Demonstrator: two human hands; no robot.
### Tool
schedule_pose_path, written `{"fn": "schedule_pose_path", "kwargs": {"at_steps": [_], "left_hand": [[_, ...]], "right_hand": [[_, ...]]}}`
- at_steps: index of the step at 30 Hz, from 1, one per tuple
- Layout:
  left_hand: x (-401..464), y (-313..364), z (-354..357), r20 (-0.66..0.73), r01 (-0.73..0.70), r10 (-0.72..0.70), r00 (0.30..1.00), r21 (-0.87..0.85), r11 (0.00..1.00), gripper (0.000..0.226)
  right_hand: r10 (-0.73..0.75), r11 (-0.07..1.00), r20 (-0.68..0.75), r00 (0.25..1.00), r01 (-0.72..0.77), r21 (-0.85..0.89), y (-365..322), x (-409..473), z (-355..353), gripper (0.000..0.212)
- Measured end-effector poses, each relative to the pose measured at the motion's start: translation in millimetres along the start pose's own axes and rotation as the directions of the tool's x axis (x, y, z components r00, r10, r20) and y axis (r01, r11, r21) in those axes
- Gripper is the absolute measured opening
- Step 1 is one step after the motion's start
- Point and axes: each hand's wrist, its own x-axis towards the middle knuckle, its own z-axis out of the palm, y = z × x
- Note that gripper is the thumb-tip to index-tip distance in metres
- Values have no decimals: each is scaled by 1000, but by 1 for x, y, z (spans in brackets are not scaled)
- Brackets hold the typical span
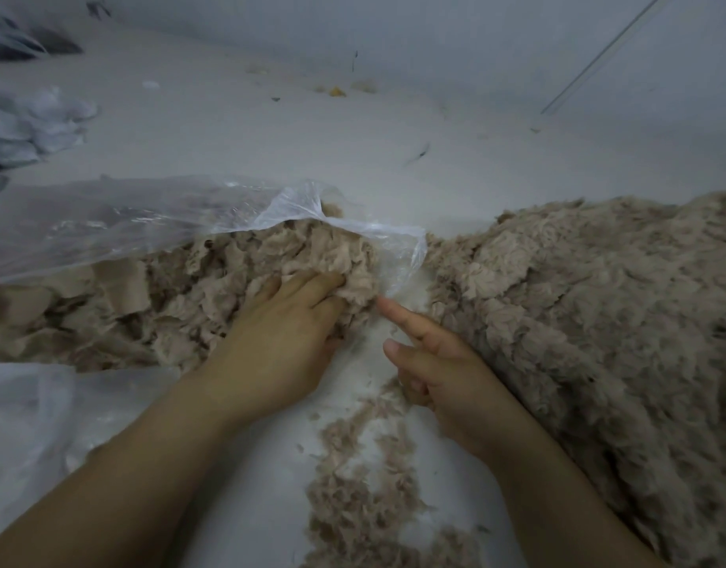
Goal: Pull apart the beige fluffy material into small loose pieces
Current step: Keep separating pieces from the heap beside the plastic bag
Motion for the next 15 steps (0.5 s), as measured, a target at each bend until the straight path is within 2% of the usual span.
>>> {"fn": "schedule_pose_path", "kwargs": {"at_steps": [4,8,11,15], "left_hand": [[-2,2,5,73,-48,46,996,18,999,44],[-2,4,9,90,-88,86,992,22,996,52],[-2,5,10,94,-103,99,991,38,994,56],[-4,7,14,100,-56,54,993,17,998,55]], "right_hand": [[51,998,-23,998,-50,45,2,4,-1,52],[63,998,-28,998,-63,16,4,6,0,58],[67,996,-19,998,-66,55,3,5,1,58],[58,994,-8,998,-57,91,1,4,2,54]]}}
